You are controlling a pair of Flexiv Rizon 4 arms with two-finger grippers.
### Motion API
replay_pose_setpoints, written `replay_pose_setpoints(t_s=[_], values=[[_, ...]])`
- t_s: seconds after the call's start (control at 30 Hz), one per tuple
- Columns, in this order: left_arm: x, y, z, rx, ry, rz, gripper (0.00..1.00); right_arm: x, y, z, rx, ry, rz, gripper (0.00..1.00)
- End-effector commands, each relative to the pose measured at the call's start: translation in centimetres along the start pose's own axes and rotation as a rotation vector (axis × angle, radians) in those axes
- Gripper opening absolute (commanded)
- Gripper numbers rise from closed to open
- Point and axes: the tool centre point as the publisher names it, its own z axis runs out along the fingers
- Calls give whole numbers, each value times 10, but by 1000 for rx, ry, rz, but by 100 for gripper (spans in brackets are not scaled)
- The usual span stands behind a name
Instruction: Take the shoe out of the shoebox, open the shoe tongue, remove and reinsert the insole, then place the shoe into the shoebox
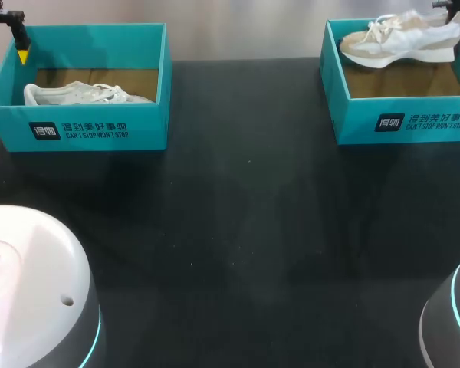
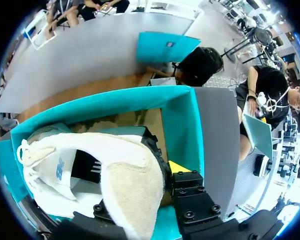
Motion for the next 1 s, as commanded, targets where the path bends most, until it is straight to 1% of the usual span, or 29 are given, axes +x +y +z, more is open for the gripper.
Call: replay_pose_setpoints(t_s=[0.03, 0.23, 0.43, 0.6, 0.73, 0.83, 1.0], values=[[0, -2, 0, -3, 2, 0, 100, 1, -22, -17, -73, -30, -6, 0], [0, -2, 0, -3, 2, 0, 100, -6, -34, -26, -105, -53, -2, 0], [0, -2, 0, -3, 2, 0, 100, -11, -48, -43, -154, -34, 24, 0], [0, -2, 0, -3, 2, 0, 100, -11, -59, -64, -205, -37, 31, 0], [0, -2, 0, -3, 2, 0, 100, -6, -70, -85, -234, -42, 28, 0], [0, -2, 0, -3, 2, 0, 100, 1, -80, -100, -238, -54, 23, 0], [0, -2, 0, -3, 2, 0, 100, 11, -99, -116, -257, -53, 14, 0]])
